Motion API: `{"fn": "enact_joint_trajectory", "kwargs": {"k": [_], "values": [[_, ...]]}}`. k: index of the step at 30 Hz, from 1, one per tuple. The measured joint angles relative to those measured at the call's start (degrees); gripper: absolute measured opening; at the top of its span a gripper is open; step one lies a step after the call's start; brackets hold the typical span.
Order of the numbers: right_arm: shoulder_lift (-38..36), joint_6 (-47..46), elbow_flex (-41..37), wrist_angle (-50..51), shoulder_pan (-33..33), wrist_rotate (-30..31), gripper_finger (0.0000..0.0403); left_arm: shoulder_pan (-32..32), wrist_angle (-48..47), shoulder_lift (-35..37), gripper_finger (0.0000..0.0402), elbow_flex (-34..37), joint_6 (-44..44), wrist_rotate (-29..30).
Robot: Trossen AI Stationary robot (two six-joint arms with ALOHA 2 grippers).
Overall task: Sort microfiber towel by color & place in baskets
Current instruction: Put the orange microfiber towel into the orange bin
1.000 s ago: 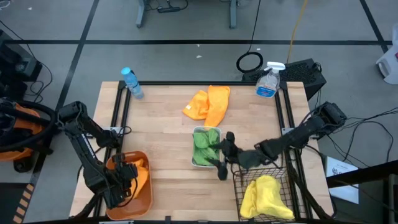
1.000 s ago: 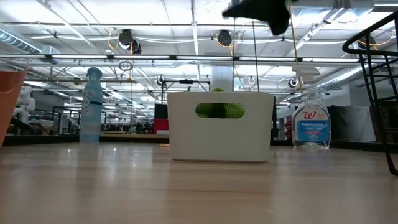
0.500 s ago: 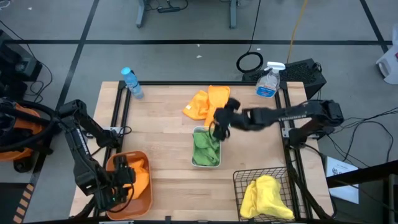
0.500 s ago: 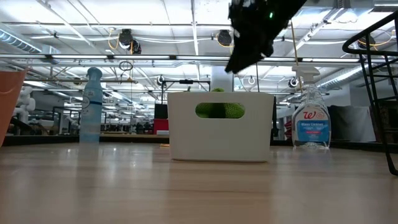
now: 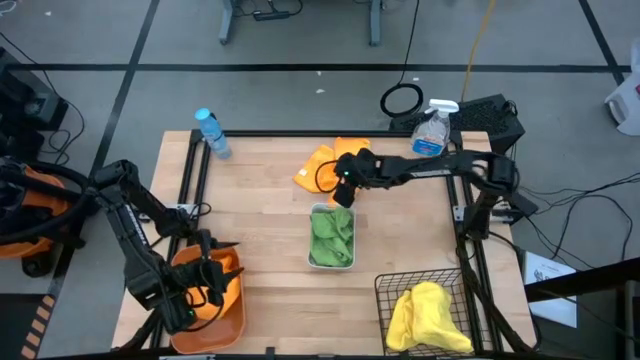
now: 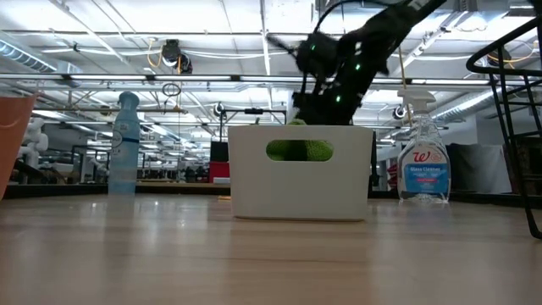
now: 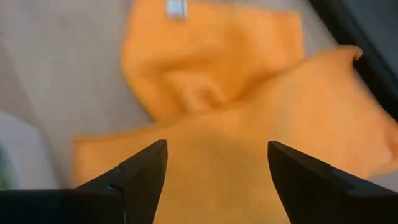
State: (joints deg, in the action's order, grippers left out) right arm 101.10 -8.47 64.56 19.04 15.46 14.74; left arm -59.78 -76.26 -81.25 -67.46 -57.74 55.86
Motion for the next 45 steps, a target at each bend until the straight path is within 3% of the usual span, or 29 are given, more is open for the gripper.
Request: {"fn": "enact_joint_trajectory", "kwargs": {"k": [6, 13, 45], "values": [[7.8, -1.2, 4.8, -0.5, 0.8, 2.9, 0.0281, 1.3, 3.1, -0.1, 0.0319, 0.1, 0.1, 0.2], [14.3, -0.7, 9.6, 5.0, 0.7, 3.1, 0.0262, 1.3, 5.5, -0.1, 0.0319, 0.1, 0.2, 0.4], [13.6, -5.9, 10.3, 3.4, -6.5, 4.9, 0.0248, 1.1, 7.1, -0.1, 0.0319, 0.2, -0.3, 0.0]]}}
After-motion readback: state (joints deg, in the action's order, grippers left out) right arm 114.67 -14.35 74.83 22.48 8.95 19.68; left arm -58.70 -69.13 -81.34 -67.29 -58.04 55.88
